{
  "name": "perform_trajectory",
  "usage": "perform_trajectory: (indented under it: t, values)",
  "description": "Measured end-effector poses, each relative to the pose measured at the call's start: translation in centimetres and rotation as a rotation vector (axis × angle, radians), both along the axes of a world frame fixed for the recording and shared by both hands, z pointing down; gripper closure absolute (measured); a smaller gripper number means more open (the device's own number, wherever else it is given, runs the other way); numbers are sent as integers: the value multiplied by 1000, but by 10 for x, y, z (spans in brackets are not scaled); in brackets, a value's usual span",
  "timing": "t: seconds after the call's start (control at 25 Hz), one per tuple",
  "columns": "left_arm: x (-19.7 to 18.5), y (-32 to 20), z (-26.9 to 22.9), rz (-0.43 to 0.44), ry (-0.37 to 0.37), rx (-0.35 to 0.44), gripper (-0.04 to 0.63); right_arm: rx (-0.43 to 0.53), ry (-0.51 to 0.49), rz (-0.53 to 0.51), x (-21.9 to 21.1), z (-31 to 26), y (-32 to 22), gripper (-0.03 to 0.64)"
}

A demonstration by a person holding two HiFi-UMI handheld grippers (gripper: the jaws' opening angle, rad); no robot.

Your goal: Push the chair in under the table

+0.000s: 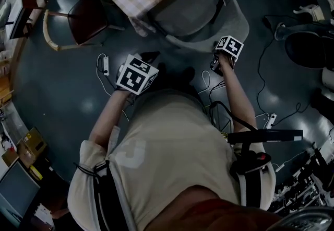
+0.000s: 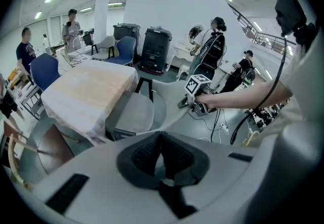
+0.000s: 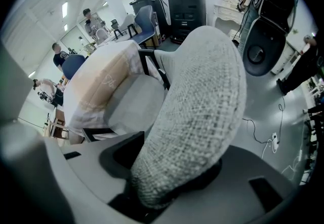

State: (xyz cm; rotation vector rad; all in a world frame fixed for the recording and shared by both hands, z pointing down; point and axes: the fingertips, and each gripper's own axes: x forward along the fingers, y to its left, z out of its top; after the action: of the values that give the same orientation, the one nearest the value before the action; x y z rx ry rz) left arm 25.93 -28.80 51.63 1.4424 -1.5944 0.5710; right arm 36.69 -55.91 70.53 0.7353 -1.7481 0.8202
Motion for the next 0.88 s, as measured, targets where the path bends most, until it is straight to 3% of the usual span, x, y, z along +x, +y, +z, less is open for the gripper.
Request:
perform_trajectory:
  t: [0.88]
  values:
    - [4,-7,-1,83,3,0,588,2,10,76,-2,-1,9,423]
